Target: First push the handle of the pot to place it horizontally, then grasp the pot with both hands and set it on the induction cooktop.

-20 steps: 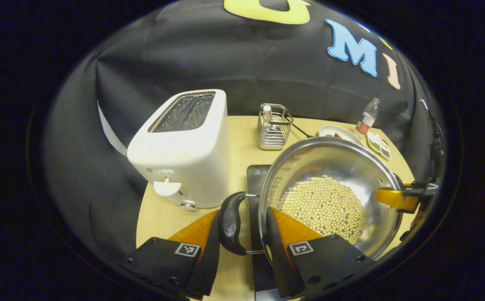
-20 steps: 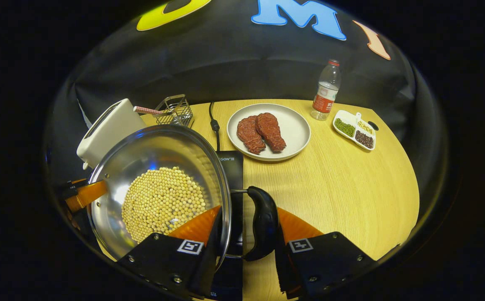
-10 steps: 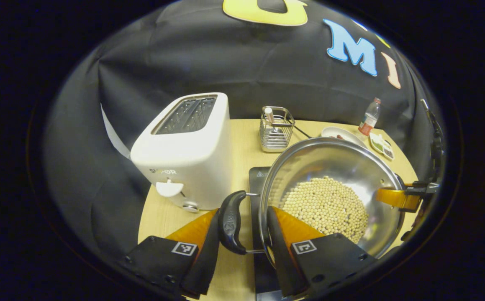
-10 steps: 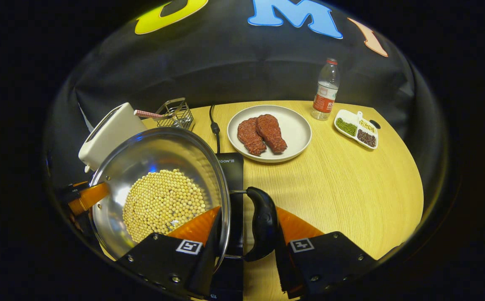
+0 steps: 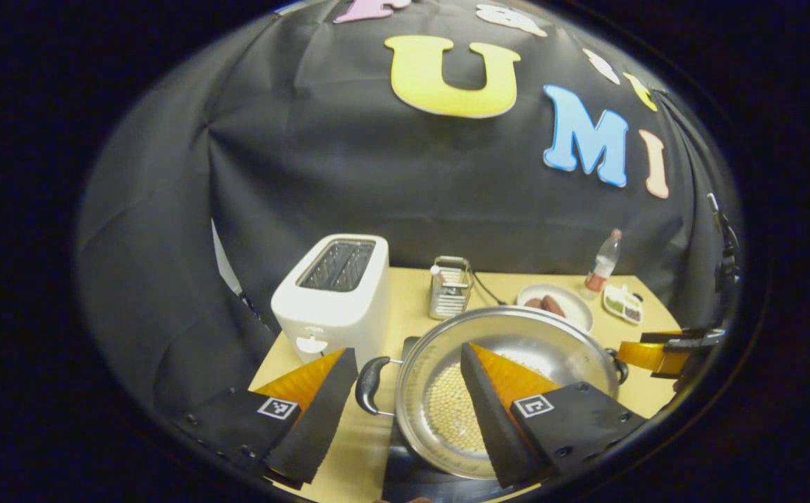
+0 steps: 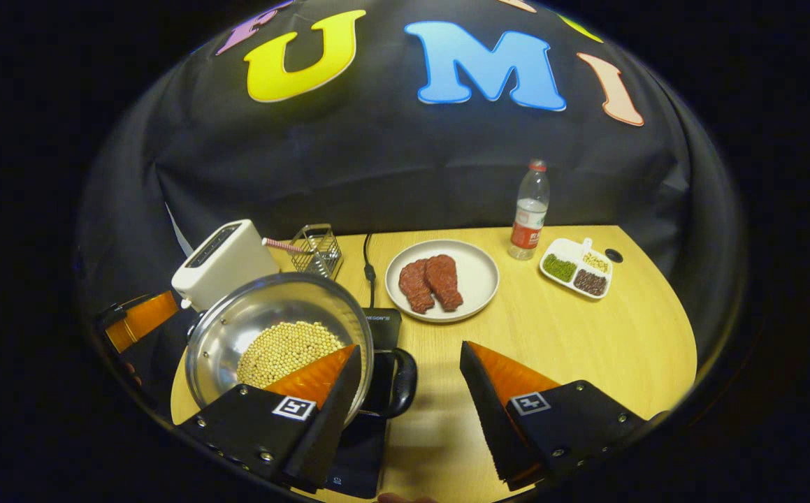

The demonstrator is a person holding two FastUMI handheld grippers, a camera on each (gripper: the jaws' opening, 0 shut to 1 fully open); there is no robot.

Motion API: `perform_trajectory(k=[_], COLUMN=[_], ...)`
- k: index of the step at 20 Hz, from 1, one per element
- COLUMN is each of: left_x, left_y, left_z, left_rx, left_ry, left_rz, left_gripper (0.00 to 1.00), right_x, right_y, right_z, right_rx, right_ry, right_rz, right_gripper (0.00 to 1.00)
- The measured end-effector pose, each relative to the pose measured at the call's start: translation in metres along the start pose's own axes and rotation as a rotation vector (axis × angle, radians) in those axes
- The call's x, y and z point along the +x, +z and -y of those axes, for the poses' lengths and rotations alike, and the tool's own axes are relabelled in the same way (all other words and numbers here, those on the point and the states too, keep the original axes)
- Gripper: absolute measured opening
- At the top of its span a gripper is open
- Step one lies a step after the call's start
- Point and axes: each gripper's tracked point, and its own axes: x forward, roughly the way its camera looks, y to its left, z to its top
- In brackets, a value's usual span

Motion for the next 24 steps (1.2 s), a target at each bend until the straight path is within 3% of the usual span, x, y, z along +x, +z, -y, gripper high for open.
perform_trajectory(k=[3, 4, 12, 14, 19, 24], left_x=[-0.044, -0.058, -0.187, -0.208, -0.268, -0.302], left_y=[0.039, 0.049, 0.109, 0.121, 0.135, 0.134], left_z=[0.041, 0.057, 0.234, 0.269, 0.338, 0.371], left_rx=[-0.003, -0.005, -0.033, -0.034, -0.003, 0.028], left_ry=[0.016, 0.016, -0.033, -0.032, -0.023, -0.038], left_rz=[0.117, 0.148, 0.382, 0.428, 0.484, 0.505], left_gripper=[0.96, 0.96, 0.95, 0.99, 0.97, 0.99], right_x=[-0.042, -0.059, -0.204, -0.232, -0.278, -0.298], right_y=[0.030, 0.041, 0.117, 0.122, 0.127, 0.124], right_z=[0.028, 0.042, 0.154, 0.178, 0.215, 0.244], right_rx=[0.014, 0.012, -0.040, -0.052, -0.023, 0.018], right_ry=[0.016, 0.017, 0.016, 0.013, 0.059, 0.026], right_rz=[0.102, 0.138, 0.438, 0.464, 0.510, 0.528], right_gripper=[0.88, 0.98, 0.98, 0.98, 0.98, 0.98])
